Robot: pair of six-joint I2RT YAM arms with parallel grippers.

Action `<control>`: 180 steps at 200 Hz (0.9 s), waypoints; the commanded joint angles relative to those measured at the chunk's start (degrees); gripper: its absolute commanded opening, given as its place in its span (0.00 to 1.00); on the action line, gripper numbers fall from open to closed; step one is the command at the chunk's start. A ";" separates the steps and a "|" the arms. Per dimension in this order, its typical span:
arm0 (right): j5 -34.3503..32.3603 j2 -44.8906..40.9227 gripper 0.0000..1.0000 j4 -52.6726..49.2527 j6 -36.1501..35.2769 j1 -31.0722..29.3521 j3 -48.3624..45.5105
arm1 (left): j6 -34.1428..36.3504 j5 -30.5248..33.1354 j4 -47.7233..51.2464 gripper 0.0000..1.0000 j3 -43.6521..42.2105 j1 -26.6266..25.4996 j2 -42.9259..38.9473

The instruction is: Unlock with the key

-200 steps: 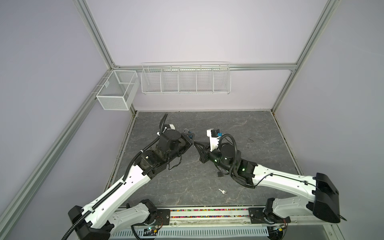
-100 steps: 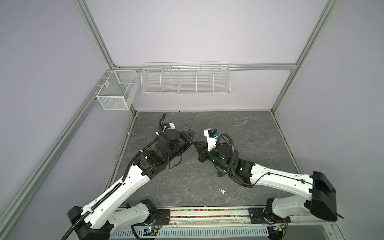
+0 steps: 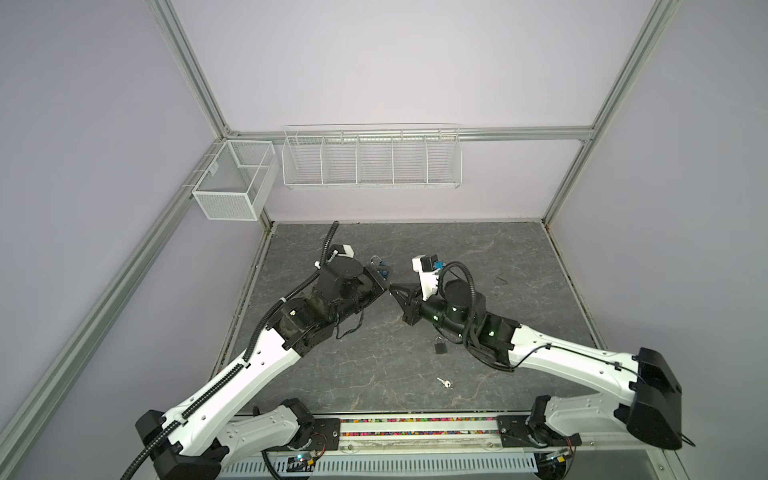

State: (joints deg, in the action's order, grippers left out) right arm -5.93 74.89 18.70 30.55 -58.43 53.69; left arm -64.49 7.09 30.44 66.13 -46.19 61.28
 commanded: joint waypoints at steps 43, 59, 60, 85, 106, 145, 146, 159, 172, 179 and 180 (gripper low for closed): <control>2.94 -1.16 0.06 2.03 8.31 3.54 1.18 | 5.25 -2.89 3.39 0.00 2.13 -1.23 -0.03; 4.34 -1.03 0.06 2.78 9.76 3.84 0.73 | 6.00 -2.06 4.70 0.00 2.69 -1.19 -0.15; 4.43 -0.96 0.06 2.72 9.78 3.85 0.76 | 6.02 -2.03 4.71 0.00 2.69 -1.18 -0.17; 5.84 0.49 0.06 1.10 10.75 3.82 1.74 | 6.97 -3.69 3.49 0.00 2.75 -1.20 0.11; 6.00 0.40 0.06 0.51 10.06 4.37 2.34 | 7.99 -4.71 4.04 0.00 3.22 -1.19 0.63; -8.48 -0.40 0.06 -4.83 -4.28 -1.16 5.91 | 4.26 -5.93 3.14 0.00 2.10 -1.33 0.55; -8.79 -0.29 0.06 -5.08 -4.49 -1.29 6.04 | 4.14 -5.98 3.10 0.00 2.04 -1.34 0.57; -13.10 0.31 0.06 -5.49 -8.49 -2.71 7.03 | 3.24 -6.13 3.18 0.00 1.73 -1.32 0.86; -17.00 0.09 0.06 -5.53 -10.78 -2.96 6.88 | 3.05 -5.86 3.79 0.00 1.64 -1.27 1.22; -18.59 -0.31 0.06 -5.23 -11.96 -3.00 6.63 | 3.05 -5.42 4.34 0.00 1.57 -1.27 1.15; -18.68 -0.38 0.06 -5.24 -12.15 -2.96 6.61 | 3.05 -5.38 4.35 0.00 1.56 -1.31 1.18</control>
State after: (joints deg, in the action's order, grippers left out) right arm -13.21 74.91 9.85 26.48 -61.34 58.24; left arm -60.36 6.09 31.51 67.44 -46.28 62.06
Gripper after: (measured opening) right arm 0.066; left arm 0.352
